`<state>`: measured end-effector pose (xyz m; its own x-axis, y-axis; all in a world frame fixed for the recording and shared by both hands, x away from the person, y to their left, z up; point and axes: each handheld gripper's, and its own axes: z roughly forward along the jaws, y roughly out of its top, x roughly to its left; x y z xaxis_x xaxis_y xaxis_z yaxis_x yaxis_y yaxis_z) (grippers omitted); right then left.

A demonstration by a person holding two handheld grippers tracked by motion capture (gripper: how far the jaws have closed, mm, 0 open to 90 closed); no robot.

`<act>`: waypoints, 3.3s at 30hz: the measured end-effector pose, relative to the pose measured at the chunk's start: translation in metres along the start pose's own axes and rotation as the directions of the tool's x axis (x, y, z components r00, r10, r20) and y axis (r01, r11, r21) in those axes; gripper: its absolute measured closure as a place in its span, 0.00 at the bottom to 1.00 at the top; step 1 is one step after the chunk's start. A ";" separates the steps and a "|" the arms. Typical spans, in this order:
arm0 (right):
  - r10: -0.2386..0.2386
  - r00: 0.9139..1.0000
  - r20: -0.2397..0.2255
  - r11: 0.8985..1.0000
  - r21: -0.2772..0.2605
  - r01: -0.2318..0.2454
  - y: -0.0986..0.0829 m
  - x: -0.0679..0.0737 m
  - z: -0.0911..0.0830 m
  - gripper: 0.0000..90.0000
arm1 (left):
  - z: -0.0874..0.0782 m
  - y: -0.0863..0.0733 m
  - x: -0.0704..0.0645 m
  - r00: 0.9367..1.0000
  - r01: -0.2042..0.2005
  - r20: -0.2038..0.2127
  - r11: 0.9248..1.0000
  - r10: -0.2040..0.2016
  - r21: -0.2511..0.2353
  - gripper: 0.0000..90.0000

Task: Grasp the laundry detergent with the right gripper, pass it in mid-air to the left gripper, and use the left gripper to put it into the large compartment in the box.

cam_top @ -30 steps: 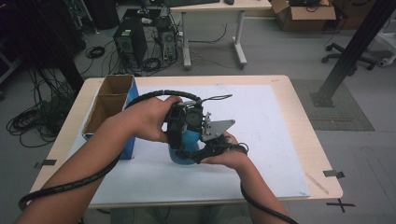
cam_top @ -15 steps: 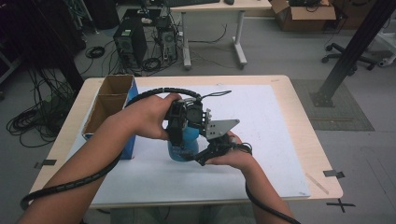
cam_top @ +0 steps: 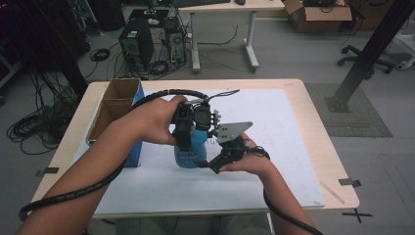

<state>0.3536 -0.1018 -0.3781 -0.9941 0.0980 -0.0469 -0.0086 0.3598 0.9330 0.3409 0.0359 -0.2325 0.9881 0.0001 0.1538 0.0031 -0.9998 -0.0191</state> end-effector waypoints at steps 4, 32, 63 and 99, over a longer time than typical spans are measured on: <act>-0.005 1.000 0.004 1.000 0.023 0.005 0.004 -0.001 -0.004 0.09 | -0.001 -0.002 0.002 1.000 0.027 0.001 1.000 -0.027 0.006 0.42; -0.061 0.998 -0.016 0.964 0.257 0.063 0.026 -0.017 -0.032 0.01 | -0.011 -0.009 0.013 0.985 0.170 0.026 0.985 -0.170 0.015 0.42; -0.045 0.999 -0.029 0.835 0.548 0.053 0.043 -0.042 -0.107 0.03 | -0.057 -0.044 0.036 0.851 0.523 0.039 0.852 -0.524 0.037 0.42; 0.061 0.995 -0.079 0.752 0.659 0.006 0.040 -0.058 -0.126 0.03 | -0.135 -0.148 0.076 0.425 0.904 0.004 0.424 -0.905 0.059 0.42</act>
<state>0.3975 -0.2103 -0.2932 -0.9982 0.0460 0.0387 0.0587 0.8827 0.4663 0.3950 0.1815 -0.0841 0.4174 0.9053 0.0783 0.9033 -0.4228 0.0729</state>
